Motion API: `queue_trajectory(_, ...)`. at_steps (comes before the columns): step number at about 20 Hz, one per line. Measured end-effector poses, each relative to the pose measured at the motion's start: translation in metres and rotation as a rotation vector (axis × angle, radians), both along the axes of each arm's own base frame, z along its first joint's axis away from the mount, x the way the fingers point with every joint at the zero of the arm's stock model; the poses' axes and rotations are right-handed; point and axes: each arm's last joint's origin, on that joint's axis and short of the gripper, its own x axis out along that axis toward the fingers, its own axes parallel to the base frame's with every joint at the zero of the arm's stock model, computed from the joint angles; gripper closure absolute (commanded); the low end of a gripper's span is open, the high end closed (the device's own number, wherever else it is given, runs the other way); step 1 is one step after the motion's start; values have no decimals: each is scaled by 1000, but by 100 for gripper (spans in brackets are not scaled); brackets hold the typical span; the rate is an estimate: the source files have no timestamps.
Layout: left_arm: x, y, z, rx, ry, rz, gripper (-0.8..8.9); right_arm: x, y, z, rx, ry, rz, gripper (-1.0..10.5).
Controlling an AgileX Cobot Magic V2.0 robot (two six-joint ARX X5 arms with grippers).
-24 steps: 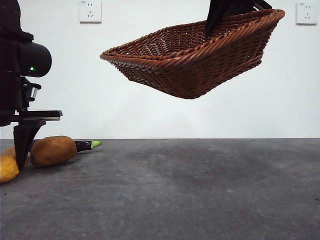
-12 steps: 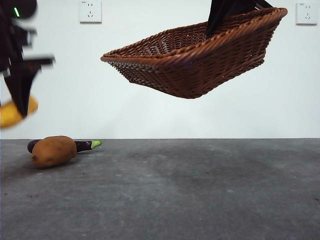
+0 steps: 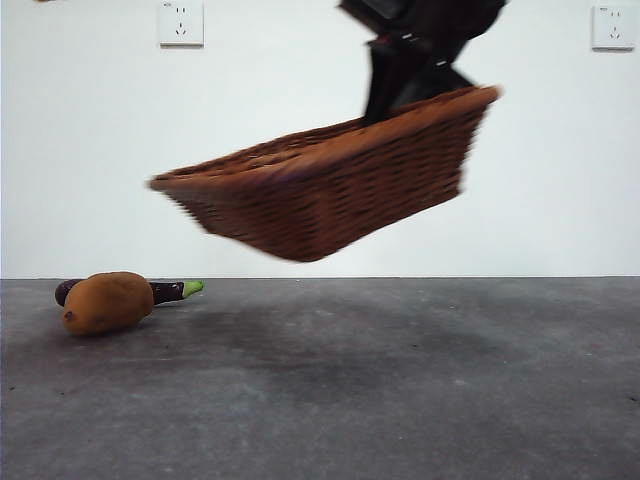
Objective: Help me put the vegetables on the table into the basket
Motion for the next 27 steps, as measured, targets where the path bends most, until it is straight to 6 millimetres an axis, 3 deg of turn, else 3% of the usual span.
queue_trajectory(5, 13, -30, -12, 22, 70, -84, 822, -11, 39, -10, 23, 1, 68, 958)
queue_trajectory(12, 58, -72, -62, 171, 246, -58, 822, -8, 38, -8, 47, -4, 25, 958)
queue_trajectory(17, 79, -95, -95, 222, 325, -63, 810, -8, 39, -8, 49, -4, 29, 958)
queue_trajectory(18, 79, -98, -98, 227, 337, -67, 781, -8, 38, -8, 49, -4, 29, 958)
queue_trajectory(21, 76, -104, -99, 229, 345, -84, 469, -7, 37, -8, 48, -3, 24, 958)
queue_trajectory(22, 76, -104, -99, 227, 345, -85, 427, -6, 35, -8, 48, -4, 20, 958)
queue_trajectory(27, 74, -103, -97, 228, 346, -85, 428, -4, 31, -9, 38, -1, 19, 958)
